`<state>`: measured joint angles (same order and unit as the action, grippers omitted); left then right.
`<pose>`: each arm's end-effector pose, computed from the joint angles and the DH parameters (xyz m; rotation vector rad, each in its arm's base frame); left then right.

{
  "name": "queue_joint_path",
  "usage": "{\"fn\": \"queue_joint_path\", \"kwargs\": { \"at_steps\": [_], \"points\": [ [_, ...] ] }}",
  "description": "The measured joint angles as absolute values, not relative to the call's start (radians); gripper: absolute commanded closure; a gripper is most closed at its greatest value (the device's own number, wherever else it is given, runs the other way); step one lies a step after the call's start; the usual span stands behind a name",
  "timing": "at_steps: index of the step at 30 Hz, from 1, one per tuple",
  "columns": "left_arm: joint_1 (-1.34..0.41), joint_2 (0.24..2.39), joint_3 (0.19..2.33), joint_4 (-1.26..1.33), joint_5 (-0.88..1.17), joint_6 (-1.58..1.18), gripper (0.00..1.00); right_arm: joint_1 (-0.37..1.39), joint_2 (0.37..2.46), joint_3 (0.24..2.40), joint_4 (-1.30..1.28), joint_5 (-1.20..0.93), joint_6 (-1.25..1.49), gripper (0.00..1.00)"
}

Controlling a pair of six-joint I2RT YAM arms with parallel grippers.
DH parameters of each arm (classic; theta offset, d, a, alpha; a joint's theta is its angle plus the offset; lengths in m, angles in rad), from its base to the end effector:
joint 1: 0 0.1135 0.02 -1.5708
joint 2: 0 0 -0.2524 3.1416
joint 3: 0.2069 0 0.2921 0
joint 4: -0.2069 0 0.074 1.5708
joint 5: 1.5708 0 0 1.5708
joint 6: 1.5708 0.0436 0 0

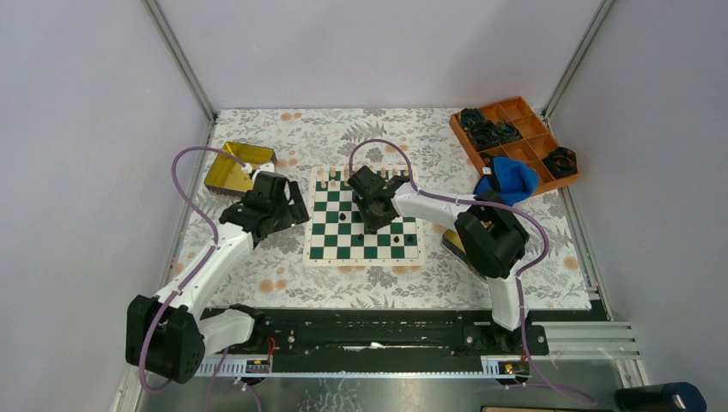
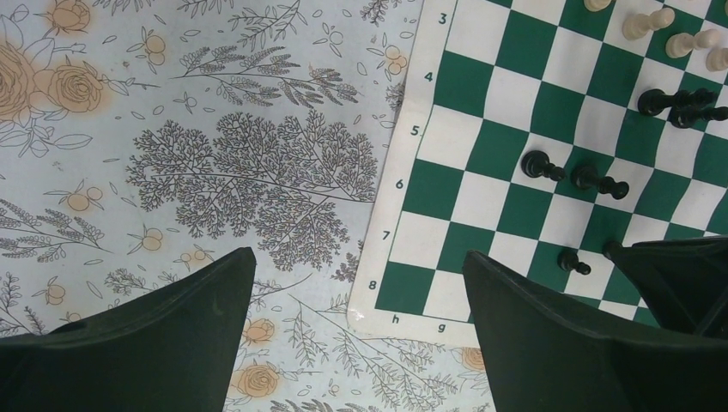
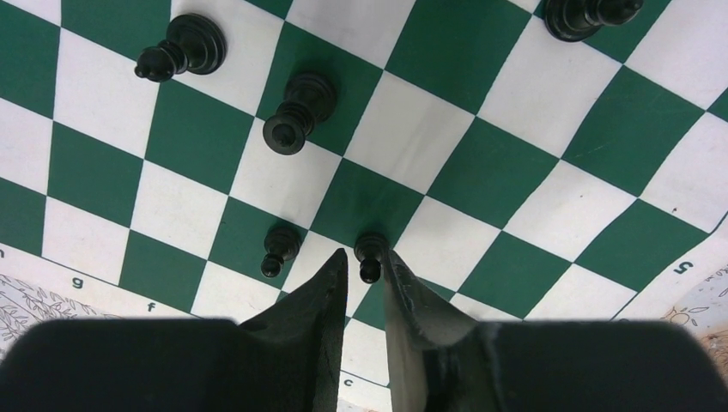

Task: Set up the chess pieces on the board
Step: Pick up the chess piece from the chessboard, then place the chess piece on the chessboard.

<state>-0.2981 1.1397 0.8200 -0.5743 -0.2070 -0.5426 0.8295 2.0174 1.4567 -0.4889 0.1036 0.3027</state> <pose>0.2682 -0.0730 0.2190 -0.3862 2.4115 -0.1191 0.3149 0.3373 0.1382 -0.6510 2.5540 0.2616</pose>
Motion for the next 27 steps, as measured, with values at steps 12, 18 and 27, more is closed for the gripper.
{"fn": "queue_joint_path", "kwargs": {
  "at_steps": [12,18,27],
  "points": [
    [-0.284,1.153,0.818,-0.567,-0.190,-0.527,0.01,0.830,2.029,1.470,-0.497,0.112,0.311,0.93],
    [-0.279,1.153,0.818,-0.567,-0.182,-0.526,0.01,0.830,2.029,1.470,-0.499,0.114,0.311,0.95],
    [-0.279,1.147,0.814,-0.564,-0.171,-0.528,0.01,0.830,1.984,1.454,-0.532,0.140,0.311,0.97]
  ]
}}
